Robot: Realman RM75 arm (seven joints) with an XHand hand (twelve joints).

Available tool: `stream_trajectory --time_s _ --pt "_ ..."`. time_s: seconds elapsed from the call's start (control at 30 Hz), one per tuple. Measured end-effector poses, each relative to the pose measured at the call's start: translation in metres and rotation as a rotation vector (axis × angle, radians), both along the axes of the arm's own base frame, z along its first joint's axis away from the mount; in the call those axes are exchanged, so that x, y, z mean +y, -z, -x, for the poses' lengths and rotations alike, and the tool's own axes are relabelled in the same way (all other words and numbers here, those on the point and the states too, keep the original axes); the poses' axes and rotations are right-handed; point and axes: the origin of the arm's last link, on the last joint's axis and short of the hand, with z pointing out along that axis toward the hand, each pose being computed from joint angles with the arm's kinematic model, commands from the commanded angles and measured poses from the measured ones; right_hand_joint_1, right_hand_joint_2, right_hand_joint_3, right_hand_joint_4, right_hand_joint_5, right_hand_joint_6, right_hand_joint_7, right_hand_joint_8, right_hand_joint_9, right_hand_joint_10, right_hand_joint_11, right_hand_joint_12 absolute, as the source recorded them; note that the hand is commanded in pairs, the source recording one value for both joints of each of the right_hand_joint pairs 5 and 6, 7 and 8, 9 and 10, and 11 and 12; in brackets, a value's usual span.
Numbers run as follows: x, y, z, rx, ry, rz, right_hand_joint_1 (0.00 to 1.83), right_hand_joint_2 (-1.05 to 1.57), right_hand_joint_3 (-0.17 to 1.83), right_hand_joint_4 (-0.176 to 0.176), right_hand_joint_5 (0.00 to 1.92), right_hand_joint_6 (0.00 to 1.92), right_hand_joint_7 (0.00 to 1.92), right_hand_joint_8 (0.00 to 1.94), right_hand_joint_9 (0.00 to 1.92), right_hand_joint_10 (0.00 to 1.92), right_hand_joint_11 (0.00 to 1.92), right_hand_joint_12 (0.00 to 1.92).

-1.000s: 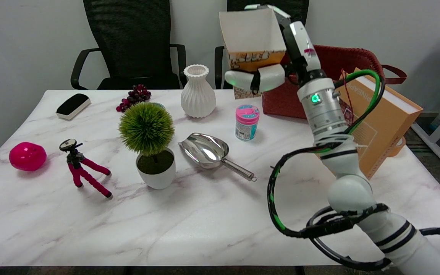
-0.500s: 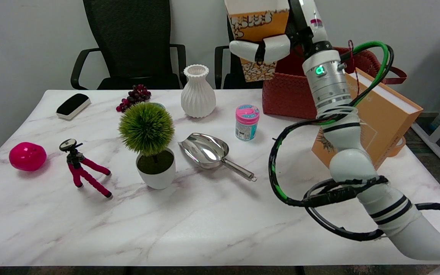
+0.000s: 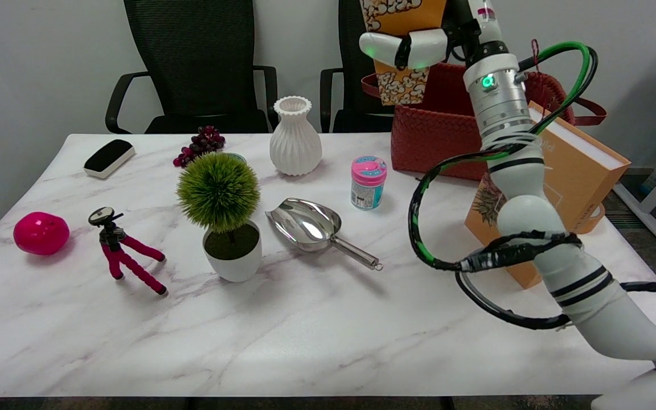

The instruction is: Place the popcorn box into the brown storage basket.

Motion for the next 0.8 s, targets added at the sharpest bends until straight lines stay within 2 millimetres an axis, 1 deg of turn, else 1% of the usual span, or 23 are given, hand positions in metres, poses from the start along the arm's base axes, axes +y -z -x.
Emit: stream_trajectory --time_s 0.2,0.37,0.6,0.8 --pt "-0.013 -0.014 -0.010 -0.010 -0.005 0.028 1.08 0.21 0.78 0.000 0.77 0.77 1.44 1.44 1.07 1.07 1.65 1.65" --pt "-0.026 -0.023 -0.026 -0.007 -0.020 0.047 1.07 0.21 0.78 0.000 0.77 0.77 1.45 1.45 1.07 1.07 1.65 1.65" --pt "-0.041 -0.029 -0.053 0.012 -0.043 0.061 1.10 0.23 0.76 0.000 0.78 0.78 1.46 1.46 1.08 1.08 1.66 1.66" --pt "-0.050 -0.029 -0.071 0.020 -0.054 0.065 1.09 0.27 0.72 0.000 0.78 0.78 1.47 1.47 1.09 1.09 1.67 1.67"
